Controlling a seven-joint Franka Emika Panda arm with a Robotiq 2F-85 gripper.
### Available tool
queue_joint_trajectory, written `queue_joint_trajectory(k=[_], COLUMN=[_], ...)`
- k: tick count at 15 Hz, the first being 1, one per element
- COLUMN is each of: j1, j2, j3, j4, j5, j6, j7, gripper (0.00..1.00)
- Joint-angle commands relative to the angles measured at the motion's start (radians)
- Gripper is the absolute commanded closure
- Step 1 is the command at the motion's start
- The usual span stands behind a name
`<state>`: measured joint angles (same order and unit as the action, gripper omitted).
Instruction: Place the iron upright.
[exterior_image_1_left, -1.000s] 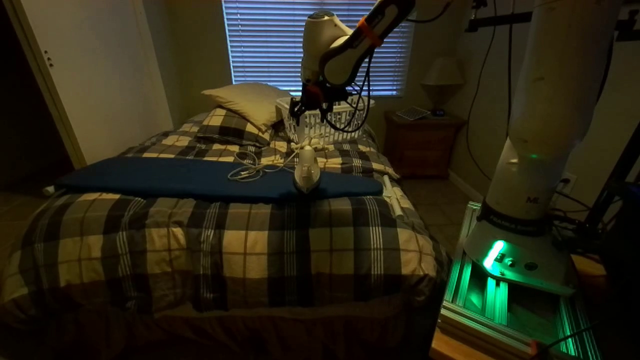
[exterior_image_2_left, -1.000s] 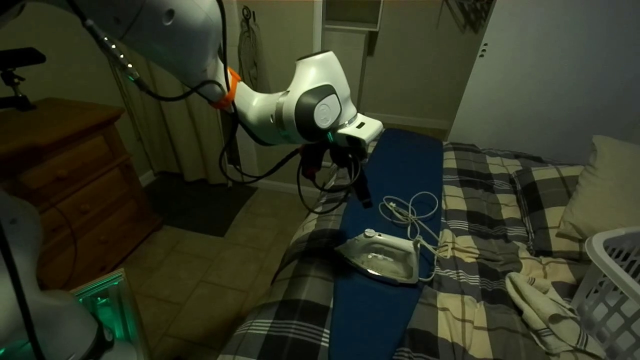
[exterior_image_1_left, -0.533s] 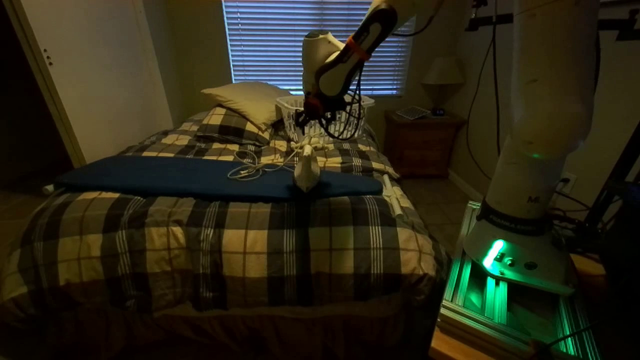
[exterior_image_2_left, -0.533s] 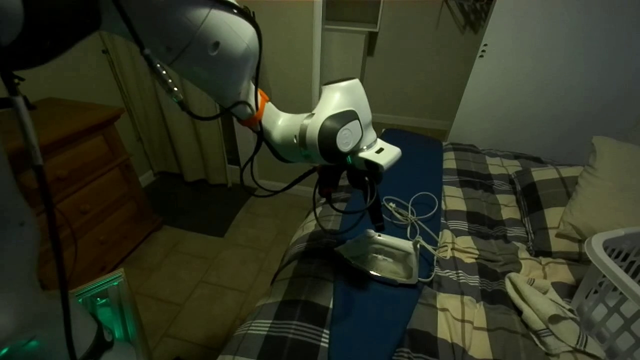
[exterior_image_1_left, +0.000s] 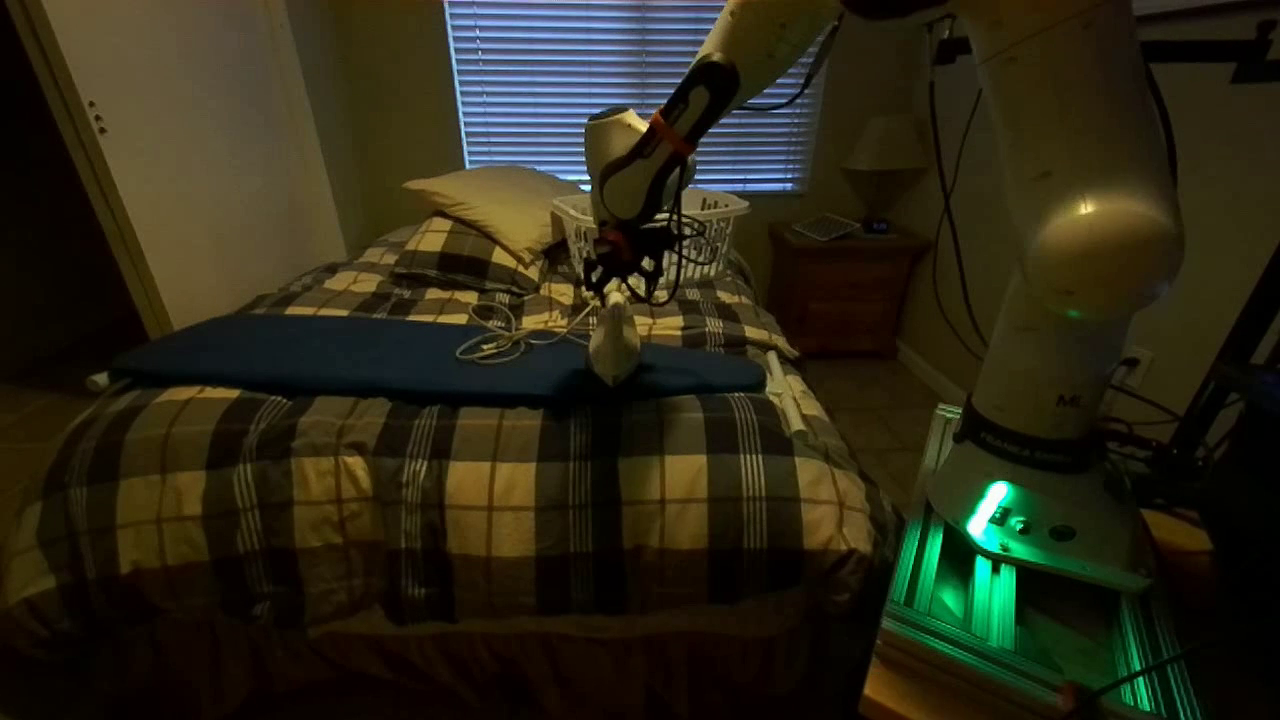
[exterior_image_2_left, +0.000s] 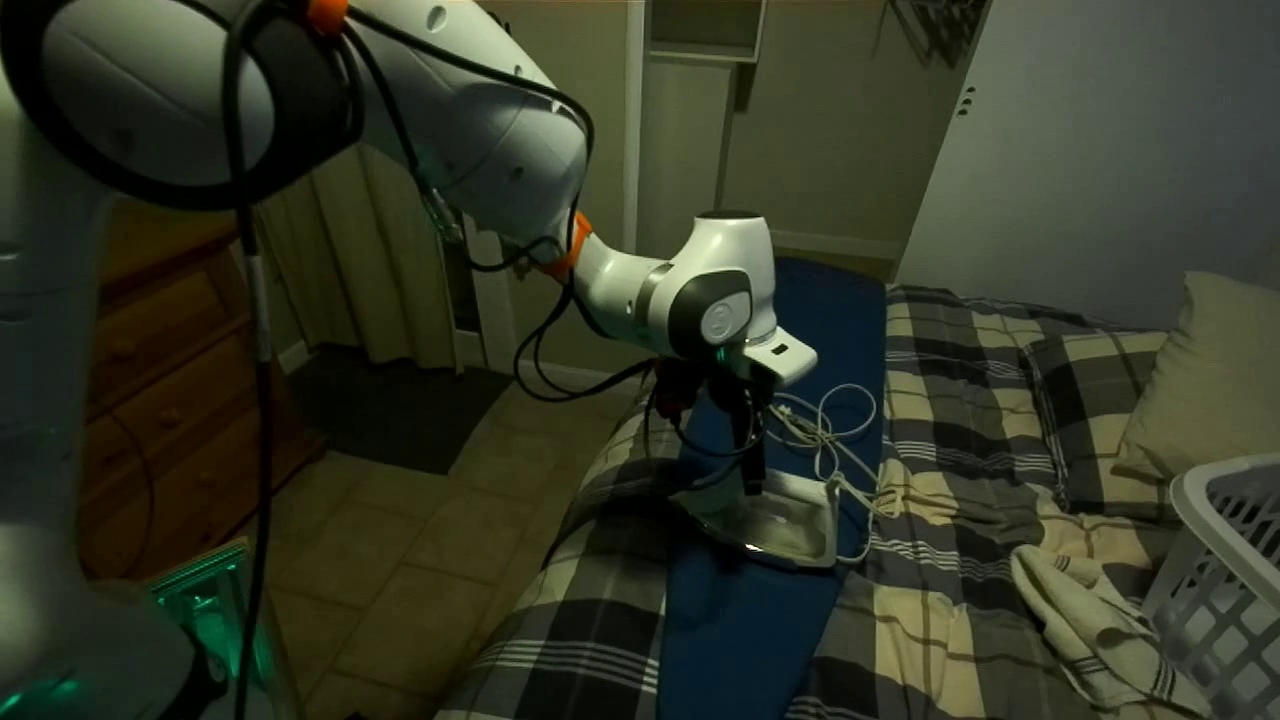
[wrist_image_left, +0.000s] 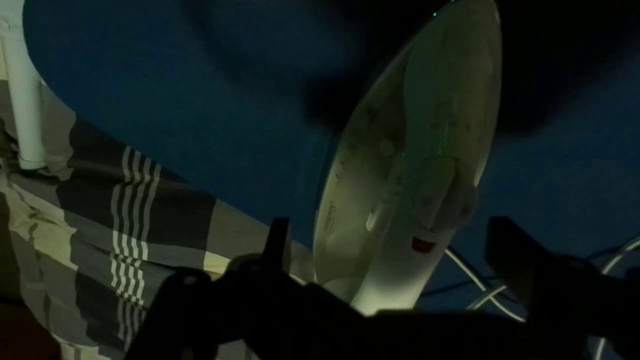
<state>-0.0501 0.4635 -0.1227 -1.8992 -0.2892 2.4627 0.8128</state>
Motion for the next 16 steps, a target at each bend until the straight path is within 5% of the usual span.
queue_joint_trajectory(k=[1, 10, 11, 12, 14, 16], j1=[0.020, 0.008, 0.011, 0.014, 0.019, 0.022], j2=[0.068, 0.147, 0.152, 0.159, 0.177, 0.191], j3=[-0.028, -0.016, -0.020, -0.023, -0.033, -0.040], j4=[0.088, 0.174, 0.181, 0.191, 0.209, 0.226], j5=[0.053, 0.175, 0.184, 0.193, 0.195, 0.191], j6=[-0.017, -0.026, -0.029, -0.040, -0.050, -0.065], j7=[-0.060, -0.178, -0.187, -0.193, -0.195, -0.191], gripper=[0.00, 0.00, 0.05, 0.26, 0.31, 0.45])
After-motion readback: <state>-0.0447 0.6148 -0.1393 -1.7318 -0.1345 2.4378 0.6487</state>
